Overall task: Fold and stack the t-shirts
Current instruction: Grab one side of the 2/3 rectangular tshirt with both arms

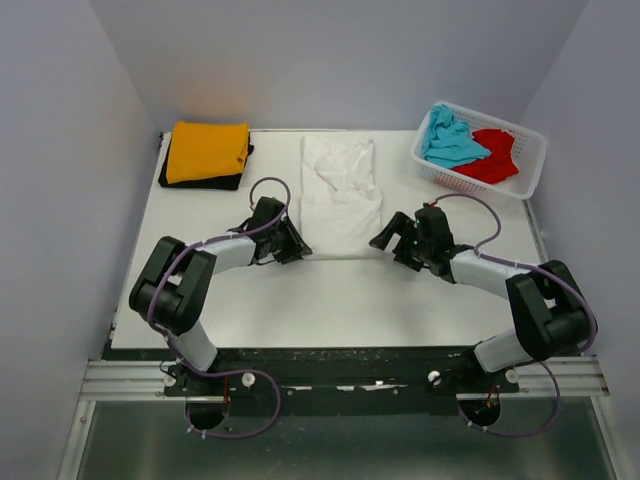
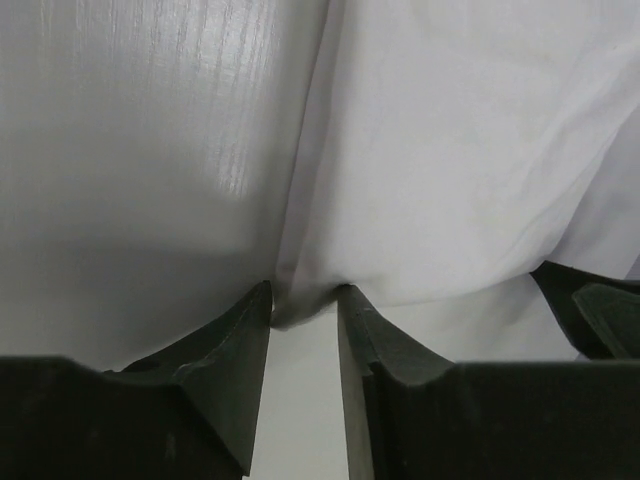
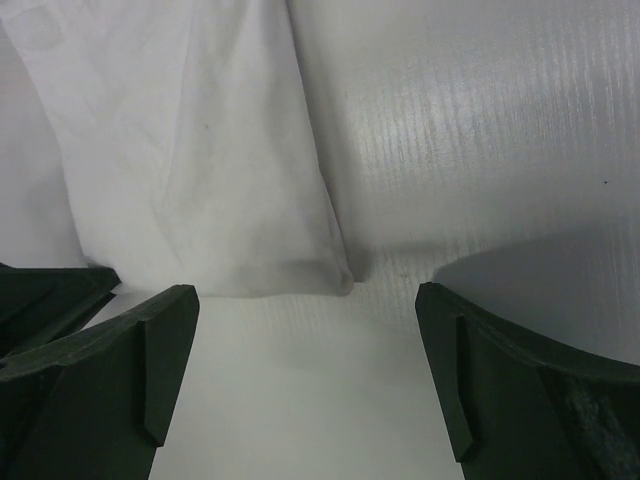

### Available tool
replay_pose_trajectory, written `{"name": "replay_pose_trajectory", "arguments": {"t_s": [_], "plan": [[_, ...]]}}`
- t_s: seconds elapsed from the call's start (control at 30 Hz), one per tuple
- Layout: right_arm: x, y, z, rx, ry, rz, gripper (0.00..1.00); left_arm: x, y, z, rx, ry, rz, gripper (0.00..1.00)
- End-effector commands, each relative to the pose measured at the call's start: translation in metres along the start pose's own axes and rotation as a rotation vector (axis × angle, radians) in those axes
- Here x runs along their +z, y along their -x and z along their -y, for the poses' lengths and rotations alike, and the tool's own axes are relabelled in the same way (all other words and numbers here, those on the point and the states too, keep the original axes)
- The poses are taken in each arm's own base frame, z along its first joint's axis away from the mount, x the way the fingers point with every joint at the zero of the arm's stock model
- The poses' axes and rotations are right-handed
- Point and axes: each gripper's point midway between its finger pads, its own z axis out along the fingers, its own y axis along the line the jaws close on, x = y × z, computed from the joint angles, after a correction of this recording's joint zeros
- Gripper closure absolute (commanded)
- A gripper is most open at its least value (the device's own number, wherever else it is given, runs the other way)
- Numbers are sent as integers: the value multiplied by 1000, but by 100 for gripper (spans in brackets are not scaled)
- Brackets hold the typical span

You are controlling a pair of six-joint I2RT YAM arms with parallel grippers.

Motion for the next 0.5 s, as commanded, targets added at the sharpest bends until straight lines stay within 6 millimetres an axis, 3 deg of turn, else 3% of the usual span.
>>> {"name": "replay_pose_trajectory", "arguments": {"t_s": [0.0,0.07,0.1,0.23,0.37,0.47], "plan": [[5,-11,17,31,-40,-17,1,14,-6,-20,-39,98,-28,74],[5,-15,16,35,-30,-31,2,17,-9,-17,-40,82,-50,96],[5,-17,16,40,-26,-40,3,18,-11,-17,-42,82,-59,100],[6,-22,21,41,-31,-49,13,17,-16,-21,-37,93,-59,100],[8,-29,24,43,-26,-70,36,17,-20,-24,-37,101,-66,100],[13,-32,29,44,-44,-80,42,18,-21,-24,-32,98,-68,100]]}}
